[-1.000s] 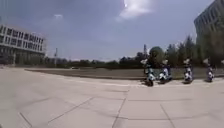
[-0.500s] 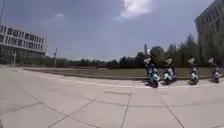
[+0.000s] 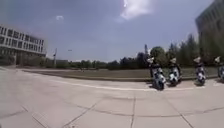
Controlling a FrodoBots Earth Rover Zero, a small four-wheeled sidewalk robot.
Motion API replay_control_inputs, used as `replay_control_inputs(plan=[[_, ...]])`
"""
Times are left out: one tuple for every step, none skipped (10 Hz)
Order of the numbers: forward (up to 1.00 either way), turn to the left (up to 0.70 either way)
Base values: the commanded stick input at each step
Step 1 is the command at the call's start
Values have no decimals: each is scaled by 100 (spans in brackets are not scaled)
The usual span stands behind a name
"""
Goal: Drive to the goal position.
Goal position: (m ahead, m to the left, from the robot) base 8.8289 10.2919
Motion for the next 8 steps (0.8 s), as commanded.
replay_control_inputs(plan=[[70,35],[70,35],[70,35],[70,15],[70,0],[70,0],[70,0],[70,0]])
